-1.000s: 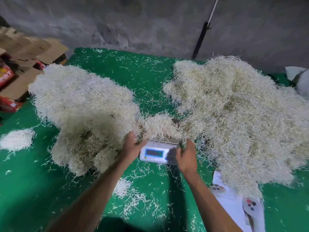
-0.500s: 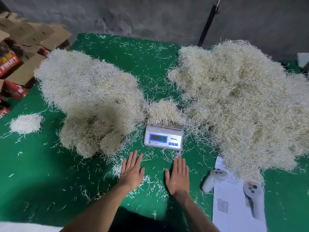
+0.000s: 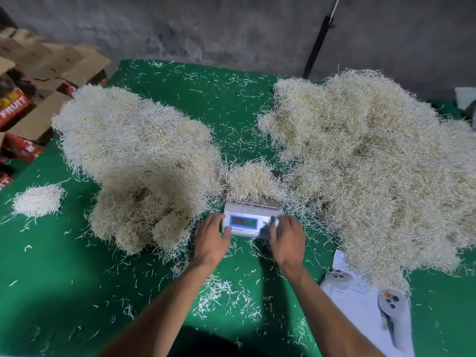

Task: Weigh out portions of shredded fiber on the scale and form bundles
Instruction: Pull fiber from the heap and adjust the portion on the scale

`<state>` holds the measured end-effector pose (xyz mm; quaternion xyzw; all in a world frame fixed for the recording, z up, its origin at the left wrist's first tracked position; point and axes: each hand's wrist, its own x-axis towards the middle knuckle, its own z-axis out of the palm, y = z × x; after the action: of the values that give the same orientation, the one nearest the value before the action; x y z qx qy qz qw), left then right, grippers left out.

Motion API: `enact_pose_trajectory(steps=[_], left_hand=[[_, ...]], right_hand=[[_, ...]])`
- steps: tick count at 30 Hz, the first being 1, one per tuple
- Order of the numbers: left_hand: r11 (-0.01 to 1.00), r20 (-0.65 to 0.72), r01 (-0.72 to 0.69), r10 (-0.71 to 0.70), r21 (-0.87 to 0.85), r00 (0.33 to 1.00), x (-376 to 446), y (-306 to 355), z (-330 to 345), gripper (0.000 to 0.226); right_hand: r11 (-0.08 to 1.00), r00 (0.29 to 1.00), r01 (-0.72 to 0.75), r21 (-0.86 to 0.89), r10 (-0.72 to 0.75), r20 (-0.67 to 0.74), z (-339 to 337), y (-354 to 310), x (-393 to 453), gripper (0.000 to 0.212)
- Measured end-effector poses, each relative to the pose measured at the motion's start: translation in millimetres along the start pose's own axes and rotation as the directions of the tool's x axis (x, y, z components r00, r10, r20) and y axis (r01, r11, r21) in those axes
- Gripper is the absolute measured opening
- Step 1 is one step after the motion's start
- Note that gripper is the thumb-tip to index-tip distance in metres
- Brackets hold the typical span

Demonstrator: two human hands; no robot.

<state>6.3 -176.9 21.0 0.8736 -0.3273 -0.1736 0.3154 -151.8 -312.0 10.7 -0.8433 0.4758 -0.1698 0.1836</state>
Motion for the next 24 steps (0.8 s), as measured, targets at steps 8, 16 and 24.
enact_pose_trajectory(steps=[8, 16, 24], left_hand=[[0.826, 0.147, -0.504, 0.482, 0.253, 0.864, 101.7, 105.9, -7.7, 0.06], [0.705, 0.375, -0.593, 0.467, 0.389, 0.801, 176.5, 116.7, 25.8, 0.043], [0.951, 0.309, -0.299, 0.263, 0.077, 0.914, 183.3, 143.1, 15.2, 0.031]], right_hand=[[0.993, 0.995, 0.008, 0.117, -0.02, 0.1, -21.6, -22.8, 103.8, 0.063], [0.862, 0.954, -0.144, 0.487, -0.01, 0.3, -49.6, -5.3, 129.4, 0.013], [0.795, 0.961, -0.179, 0.579, 0.015, 0.277, -94.4, -14.4, 125.9, 0.012]])
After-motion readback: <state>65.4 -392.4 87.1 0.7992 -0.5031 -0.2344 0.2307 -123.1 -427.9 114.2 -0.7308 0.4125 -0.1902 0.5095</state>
